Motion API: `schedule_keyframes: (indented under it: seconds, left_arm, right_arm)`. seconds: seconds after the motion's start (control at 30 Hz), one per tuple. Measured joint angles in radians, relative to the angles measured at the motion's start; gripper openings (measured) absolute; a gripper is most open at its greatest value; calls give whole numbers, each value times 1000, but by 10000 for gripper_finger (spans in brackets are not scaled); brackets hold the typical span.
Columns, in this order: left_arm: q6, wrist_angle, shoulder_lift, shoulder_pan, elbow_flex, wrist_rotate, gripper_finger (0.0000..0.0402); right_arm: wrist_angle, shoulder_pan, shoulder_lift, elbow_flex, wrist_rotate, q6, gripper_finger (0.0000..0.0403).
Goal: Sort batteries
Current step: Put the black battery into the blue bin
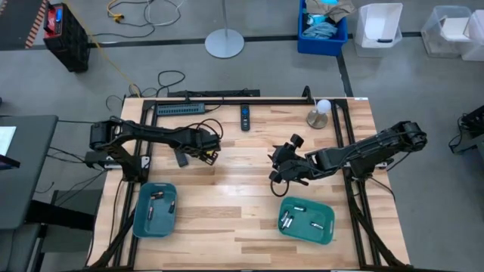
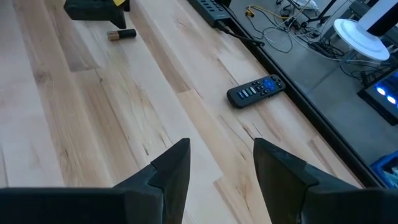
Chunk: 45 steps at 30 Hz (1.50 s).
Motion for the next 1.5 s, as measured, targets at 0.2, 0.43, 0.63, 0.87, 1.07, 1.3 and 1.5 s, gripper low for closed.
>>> schedule_keyframes:
  seconds: [0.2,0.43,0.63,0.87,1.07,1.3,1.5]
  left_arm:
    - [-77,7,18,-1,-1,-2,192]
    - [-117,40,42,-9,-4,-10,193]
    - [-110,75,118,-9,-3,37,193]
    - [-86,92,141,-9,-1,37,193]
    - [-62,101,142,-11,-2,40,168]
    - [-27,122,144,-18,-2,50,83]
    - [53,144,145,-36,-4,61,37]
  right_arm:
    - [-14,0,0,1,0,-1,191]
    - [-31,9,0,1,1,-1,191]
    - [-38,21,0,1,17,-3,191]
    - [-38,20,0,1,25,0,191]
    - [-35,11,0,1,27,0,191]
    - [-35,11,0,1,27,0,191]
    - [-35,11,0,1,27,0,191]
